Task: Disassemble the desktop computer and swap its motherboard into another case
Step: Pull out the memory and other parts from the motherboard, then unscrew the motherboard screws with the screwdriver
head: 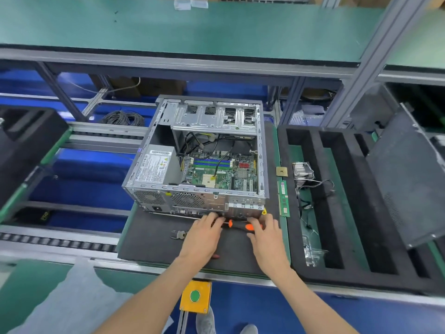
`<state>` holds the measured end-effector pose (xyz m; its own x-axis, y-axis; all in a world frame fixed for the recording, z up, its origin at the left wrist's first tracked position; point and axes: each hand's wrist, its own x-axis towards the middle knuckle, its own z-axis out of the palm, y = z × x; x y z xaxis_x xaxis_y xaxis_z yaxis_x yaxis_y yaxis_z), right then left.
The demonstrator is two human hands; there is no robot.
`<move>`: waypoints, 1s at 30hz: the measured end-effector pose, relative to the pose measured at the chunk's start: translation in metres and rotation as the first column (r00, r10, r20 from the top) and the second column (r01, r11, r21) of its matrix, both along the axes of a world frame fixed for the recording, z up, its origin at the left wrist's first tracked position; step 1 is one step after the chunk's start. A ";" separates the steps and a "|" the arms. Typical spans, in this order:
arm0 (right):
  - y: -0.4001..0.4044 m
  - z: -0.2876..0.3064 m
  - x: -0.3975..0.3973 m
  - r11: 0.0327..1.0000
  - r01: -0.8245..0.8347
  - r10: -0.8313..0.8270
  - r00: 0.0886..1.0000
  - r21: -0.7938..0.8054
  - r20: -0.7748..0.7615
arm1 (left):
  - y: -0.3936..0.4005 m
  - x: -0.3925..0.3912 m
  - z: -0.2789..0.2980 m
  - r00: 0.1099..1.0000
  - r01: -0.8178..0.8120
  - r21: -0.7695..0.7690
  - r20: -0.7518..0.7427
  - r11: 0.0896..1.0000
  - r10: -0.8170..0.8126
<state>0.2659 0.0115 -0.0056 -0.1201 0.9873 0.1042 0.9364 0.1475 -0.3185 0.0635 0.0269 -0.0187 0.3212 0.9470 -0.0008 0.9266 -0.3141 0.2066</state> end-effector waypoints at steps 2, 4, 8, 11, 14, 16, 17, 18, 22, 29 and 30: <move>0.001 -0.002 -0.001 1.000 0.015 -0.015 1.000 -0.008 -0.003 | 0.004 0.001 0.000 0.999 -0.024 -0.047 -0.027 0.999 0.023; 0.000 -0.004 0.002 0.999 0.006 -0.008 0.999 -0.051 -0.040 | 0.007 -0.003 -0.001 0.990 0.037 -0.077 -0.133 0.996 -0.047; -0.009 -0.001 0.019 0.997 -0.035 0.019 0.975 -0.070 -0.223 | 0.007 -0.018 0.000 0.988 0.142 -0.023 -0.060 0.990 -0.144; -0.014 0.005 0.034 0.994 0.030 -0.073 0.902 -0.108 -0.425 | 0.006 -0.025 0.005 0.997 0.021 0.063 0.078 0.998 -0.026; -0.014 0.011 0.043 0.968 0.132 -0.245 0.670 -0.213 -0.701 | 0.008 -0.029 0.008 0.989 -0.067 0.155 0.139 0.986 0.046; -0.013 0.014 0.042 0.930 0.161 -0.364 0.305 -0.329 -0.880 | 0.007 -0.026 0.007 0.981 -0.083 0.199 0.188 0.976 0.045; -0.014 0.015 0.037 0.912 0.146 -0.400 0.106 -0.383 -0.910 | 0.006 -0.024 0.006 0.975 -0.074 0.214 0.219 0.974 0.026; -0.014 0.015 0.030 0.897 0.106 -0.424 -0.070 -0.429 -0.903 | 0.006 -0.020 0.006 0.966 -0.057 0.206 0.257 0.977 0.002; -0.018 0.018 -0.011 0.875 -0.050 -0.473 -0.300 -0.482 -0.828 | 0.004 0.010 0.016 0.943 -0.001 0.191 0.327 0.982 -0.063; -0.011 0.036 -0.026 0.954 0.030 -0.300 0.129 -0.299 -0.945 | -0.010 0.036 0.035 0.843 -0.024 0.134 0.535 0.991 -0.052; -0.010 0.040 -0.022 0.966 0.019 -0.255 0.207 -0.257 -0.944 | -0.011 0.036 0.040 0.825 -0.017 0.127 0.563 0.992 -0.058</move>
<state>0.2437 0.0013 0.0344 0.0953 0.9883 -0.1192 -0.1148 -0.1081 -0.9875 0.0995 0.0160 0.0216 0.2488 0.9208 0.3004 0.6527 -0.3886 0.6504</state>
